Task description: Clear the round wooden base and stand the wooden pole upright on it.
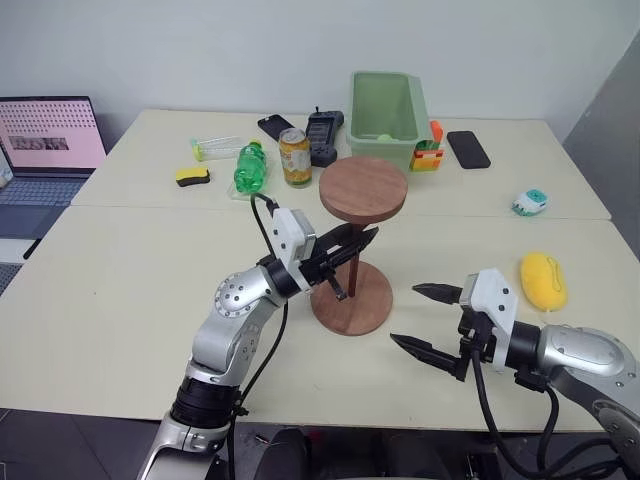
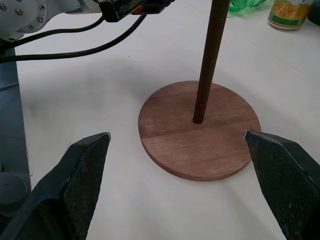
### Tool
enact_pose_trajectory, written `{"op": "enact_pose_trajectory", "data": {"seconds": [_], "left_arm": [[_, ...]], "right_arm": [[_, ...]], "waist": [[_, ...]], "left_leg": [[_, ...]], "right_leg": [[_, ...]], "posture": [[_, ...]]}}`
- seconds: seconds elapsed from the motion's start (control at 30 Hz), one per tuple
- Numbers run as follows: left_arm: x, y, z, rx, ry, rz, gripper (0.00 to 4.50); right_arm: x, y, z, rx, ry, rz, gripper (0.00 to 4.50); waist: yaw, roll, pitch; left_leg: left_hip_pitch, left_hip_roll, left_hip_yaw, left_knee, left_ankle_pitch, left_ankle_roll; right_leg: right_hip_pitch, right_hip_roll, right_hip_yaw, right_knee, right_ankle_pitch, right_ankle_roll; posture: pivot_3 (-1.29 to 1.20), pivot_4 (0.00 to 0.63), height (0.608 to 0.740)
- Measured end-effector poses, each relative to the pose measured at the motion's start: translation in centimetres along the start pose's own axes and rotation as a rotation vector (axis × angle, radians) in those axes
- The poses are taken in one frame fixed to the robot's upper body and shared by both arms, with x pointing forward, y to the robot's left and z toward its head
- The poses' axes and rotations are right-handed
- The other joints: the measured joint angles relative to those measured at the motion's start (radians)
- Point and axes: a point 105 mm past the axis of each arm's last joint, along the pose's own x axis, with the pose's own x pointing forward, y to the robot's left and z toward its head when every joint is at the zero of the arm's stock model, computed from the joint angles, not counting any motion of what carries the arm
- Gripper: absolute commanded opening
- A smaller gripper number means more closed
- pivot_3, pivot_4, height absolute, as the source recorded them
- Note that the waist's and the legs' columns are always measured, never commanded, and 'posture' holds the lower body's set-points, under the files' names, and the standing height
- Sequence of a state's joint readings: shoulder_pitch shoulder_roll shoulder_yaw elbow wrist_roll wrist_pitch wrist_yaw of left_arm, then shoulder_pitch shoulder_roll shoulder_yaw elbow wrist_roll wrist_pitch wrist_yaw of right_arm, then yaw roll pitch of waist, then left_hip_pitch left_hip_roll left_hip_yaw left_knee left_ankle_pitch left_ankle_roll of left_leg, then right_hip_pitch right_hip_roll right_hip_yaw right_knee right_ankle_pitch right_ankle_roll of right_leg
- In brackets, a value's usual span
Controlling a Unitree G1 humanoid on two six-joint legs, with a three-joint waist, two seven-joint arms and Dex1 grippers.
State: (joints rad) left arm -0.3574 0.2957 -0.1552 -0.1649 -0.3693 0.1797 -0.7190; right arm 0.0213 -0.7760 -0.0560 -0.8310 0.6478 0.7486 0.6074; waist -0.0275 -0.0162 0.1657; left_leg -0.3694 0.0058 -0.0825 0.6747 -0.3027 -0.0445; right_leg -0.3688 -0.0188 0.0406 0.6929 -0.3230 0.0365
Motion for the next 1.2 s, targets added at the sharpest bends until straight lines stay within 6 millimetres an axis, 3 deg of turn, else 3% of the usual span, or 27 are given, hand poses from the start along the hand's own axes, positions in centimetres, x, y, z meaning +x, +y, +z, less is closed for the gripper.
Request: {"op": "enact_pose_trajectory", "data": {"seconds": [0.07, 0.23, 0.43, 0.57, 0.87, 1.07, 1.2], "left_arm": [[-0.6, 0.3, -1.8, -0.030, 0.082, 0.021, 1.77], [-0.7, -0.2, -1.8, -0.006, 0.103, -0.026, 2.73], [-0.9, -1.9, -1.5, 0.027, 0.151, -0.172, 2.73], [-2.6, -0.9, -2.0, 0.073, 0.282, -0.246, 2.73], [-7.9, 1.8, -1.4, 0.202, 0.552, -0.365, 2.73], [-13.0, 5.7, 1.1, 0.155, 0.642, -0.154, 2.73], [-16.6, 7.5, 1.2, 0.106, 0.697, -0.015, 2.73]], "right_arm": [[0.0, 0.0, 0.0, 0.000, 0.000, -0.001, 4.50], [0.0, 0.0, 0.0, 0.000, 0.000, -0.001, 4.50], [0.0, 0.0, -0.1, 0.003, 0.002, -0.003, 4.50], [-0.1, -0.1, -0.3, 0.003, 0.009, -0.010, 4.50], [-1.3, -1.8, -0.2, -0.034, 0.027, -0.045, 4.50], [-3.6, -2.9, 0.2, -0.057, 0.052, -0.015, 4.50], [-4.6, -3.3, 0.8, -0.066, 0.049, 0.015, 4.50]], "waist": [[-0.001, 0.000, 0.001], [0.002, 0.000, 0.001], [0.002, 0.000, 0.001], [0.001, 0.000, 0.001], [0.000, 0.001, 0.002], [-0.001, 0.002, 0.003], [-0.001, 0.002, 0.003]], "left_leg": [[-0.001, 0.000, 0.000, 0.000, 0.000, 0.000], [-0.006, 0.000, -0.003, 0.000, 0.000, 0.000], [-0.007, 0.000, -0.004, 0.000, 0.000, 0.000], [-0.007, 0.000, -0.004, 0.000, 0.000, 0.000], [-0.008, 0.001, -0.003, -0.003, 0.000, 0.000], [-0.006, 0.002, -0.002, -0.008, 0.000, 0.000], [-0.006, 0.002, -0.002, -0.010, 0.000, 0.000]], "right_leg": [[-0.001, 0.000, 0.000, 0.000, 0.000, 0.000], [-0.003, -0.001, -0.001, -0.004, 0.000, 0.000], [-0.003, -0.001, -0.001, -0.004, 0.000, 0.000], [-0.004, 0.000, -0.002, -0.004, 0.000, 0.000], [-0.005, 0.000, -0.001, -0.006, 0.000, 0.000], [-0.005, 0.000, -0.001, -0.009, 0.000, 0.000], [-0.005, -0.001, -0.001, -0.011, 0.000, 0.000]], "posture": [[0.00, 0.150, 0.740], [0.00, 0.150, 0.740], [0.00, 0.150, 0.740], [0.00, 0.150, 0.740], [0.00, 0.150, 0.740], [0.00, 0.150, 0.740], [0.00, 0.150, 0.740]]}}
